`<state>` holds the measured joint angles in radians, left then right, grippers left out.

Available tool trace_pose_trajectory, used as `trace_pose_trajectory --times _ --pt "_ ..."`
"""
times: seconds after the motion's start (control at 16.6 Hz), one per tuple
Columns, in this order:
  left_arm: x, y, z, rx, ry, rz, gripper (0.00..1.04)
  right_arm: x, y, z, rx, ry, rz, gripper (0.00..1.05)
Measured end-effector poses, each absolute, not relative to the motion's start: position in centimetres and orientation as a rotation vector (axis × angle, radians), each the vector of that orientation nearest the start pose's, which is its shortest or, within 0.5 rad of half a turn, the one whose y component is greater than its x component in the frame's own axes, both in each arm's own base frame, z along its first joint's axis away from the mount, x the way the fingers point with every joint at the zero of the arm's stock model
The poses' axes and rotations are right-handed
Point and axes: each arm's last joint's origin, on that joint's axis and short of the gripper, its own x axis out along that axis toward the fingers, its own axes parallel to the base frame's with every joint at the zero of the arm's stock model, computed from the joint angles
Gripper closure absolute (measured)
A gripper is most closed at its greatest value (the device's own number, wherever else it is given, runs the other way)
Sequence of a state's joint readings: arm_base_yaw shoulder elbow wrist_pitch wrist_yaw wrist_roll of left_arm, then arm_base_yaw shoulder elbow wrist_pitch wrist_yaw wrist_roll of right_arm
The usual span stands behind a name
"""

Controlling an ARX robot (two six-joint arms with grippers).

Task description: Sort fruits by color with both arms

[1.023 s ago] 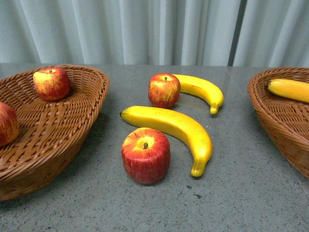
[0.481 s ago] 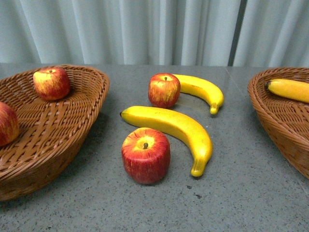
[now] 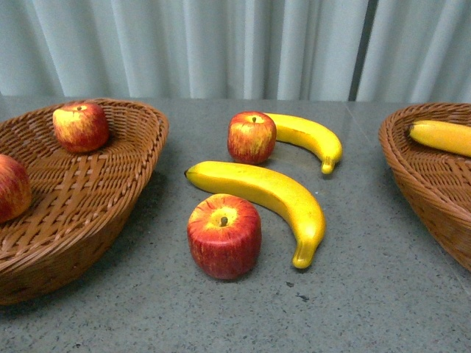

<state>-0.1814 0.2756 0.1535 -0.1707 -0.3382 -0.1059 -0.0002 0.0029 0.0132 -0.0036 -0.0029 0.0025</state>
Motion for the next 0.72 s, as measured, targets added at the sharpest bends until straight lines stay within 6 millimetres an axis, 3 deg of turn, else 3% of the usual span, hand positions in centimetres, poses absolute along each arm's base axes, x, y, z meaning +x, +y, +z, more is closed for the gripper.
trace_pose_trajectory --times 0.18,0.3,0.42,0.48,0.6,0.72 --pt "15.6 -1.6 23.2 -0.054 0.088 0.045 0.07 9.7 0.0 16.7 0.002 -0.006 0.000 0.07" --pt "21.1 -4.2 25.8 0.044 0.075 -0.176 0.07 9.7 0.0 16.7 0.002 -0.006 0.000 0.07" --pt "25.6 -8.3 25.4 0.153 0.204 -0.383 0.07 9.7 0.0 16.7 0.002 -0.006 0.000 0.07" --pt "26.9 -10.3 25.1 0.185 0.263 -0.513 0.07 9.7 0.0 16.7 0.002 -0.006 0.000 0.07" --pt "27.8 -13.4 23.9 0.224 0.347 -0.693 0.07 9.7 0.0 16.7 0.002 -0.006 0.000 0.07" --pt "27.8 -15.0 21.4 0.315 0.471 -0.777 0.07 9.7 0.0 16.7 0.002 -0.006 0.000 0.07"
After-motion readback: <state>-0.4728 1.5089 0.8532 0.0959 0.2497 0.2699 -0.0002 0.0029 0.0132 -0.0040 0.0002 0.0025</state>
